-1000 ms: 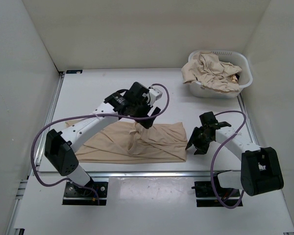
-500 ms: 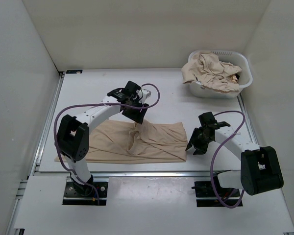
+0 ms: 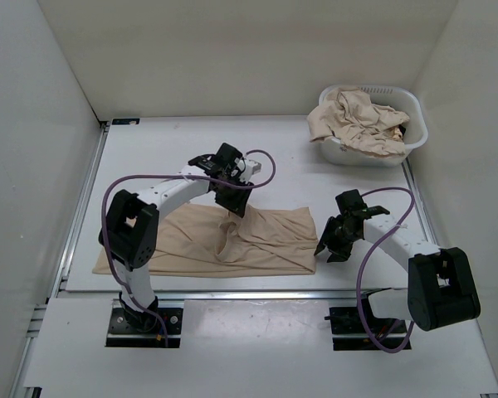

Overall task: Fold and stack the trousers
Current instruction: Fold the trousers

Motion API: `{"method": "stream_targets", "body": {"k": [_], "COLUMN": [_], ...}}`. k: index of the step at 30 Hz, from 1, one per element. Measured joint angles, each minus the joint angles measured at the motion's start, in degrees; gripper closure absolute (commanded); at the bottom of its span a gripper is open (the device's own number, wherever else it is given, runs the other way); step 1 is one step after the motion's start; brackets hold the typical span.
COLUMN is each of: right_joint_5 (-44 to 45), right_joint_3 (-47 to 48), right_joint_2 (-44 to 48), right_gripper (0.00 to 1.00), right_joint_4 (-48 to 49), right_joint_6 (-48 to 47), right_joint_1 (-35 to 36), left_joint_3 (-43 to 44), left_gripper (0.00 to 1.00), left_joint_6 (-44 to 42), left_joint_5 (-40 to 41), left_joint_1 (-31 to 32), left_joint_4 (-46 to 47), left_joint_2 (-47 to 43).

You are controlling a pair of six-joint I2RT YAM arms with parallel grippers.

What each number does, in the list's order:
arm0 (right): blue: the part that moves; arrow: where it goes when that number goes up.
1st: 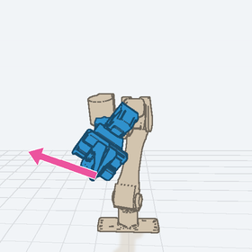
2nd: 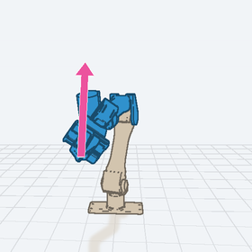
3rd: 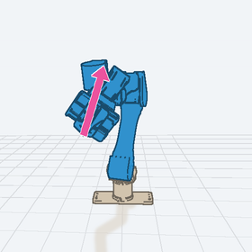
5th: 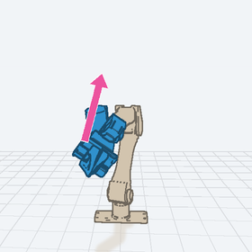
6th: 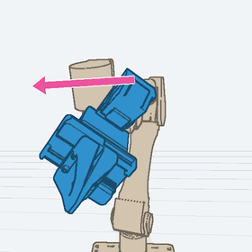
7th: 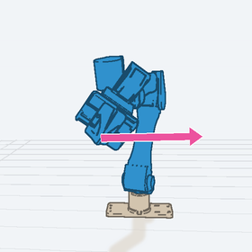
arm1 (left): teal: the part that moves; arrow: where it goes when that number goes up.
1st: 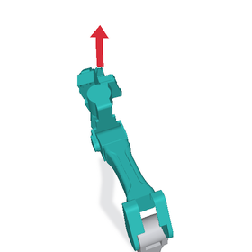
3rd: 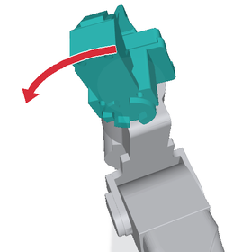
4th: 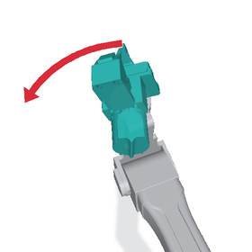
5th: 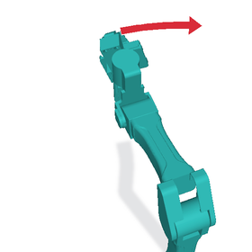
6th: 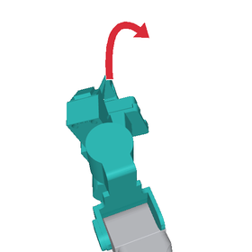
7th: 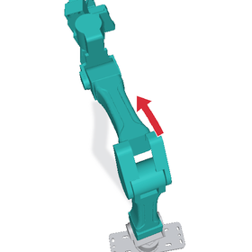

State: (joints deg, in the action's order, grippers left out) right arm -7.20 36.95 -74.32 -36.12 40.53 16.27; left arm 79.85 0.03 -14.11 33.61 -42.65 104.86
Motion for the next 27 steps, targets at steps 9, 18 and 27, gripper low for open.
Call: {"method": "stream_targets", "body": {"k": [9, 18, 27], "right_joint_5": [0.2, 0.2, 0.13], "right_joint_3": [0.0, -0.15, -1.22], "right_joint_2": [0.0, 0.0, 0.0], "right_gripper": [0.48, 0.45, 0.45], "right_joint_4": [0.0, 0.09, 0.2], "right_joint_6": [0.0, 0.04, -0.09], "right_joint_1": [0.0, 0.0, 0.44], "left_joint_3": [-1.31, 4.68, 7.34], "left_gripper": [0.68, 0.86, 0.86], "left_joint_6": [0.13, 0.04, 0.02], "left_joint_5": [1.75, -5.53, -7.98], "left_joint_1": [-0.02, -0.66, -1.97], "left_joint_4": [0.48, -13.16, -26.12], "left_joint_2": [0.11, 4.24, -2.19]}}
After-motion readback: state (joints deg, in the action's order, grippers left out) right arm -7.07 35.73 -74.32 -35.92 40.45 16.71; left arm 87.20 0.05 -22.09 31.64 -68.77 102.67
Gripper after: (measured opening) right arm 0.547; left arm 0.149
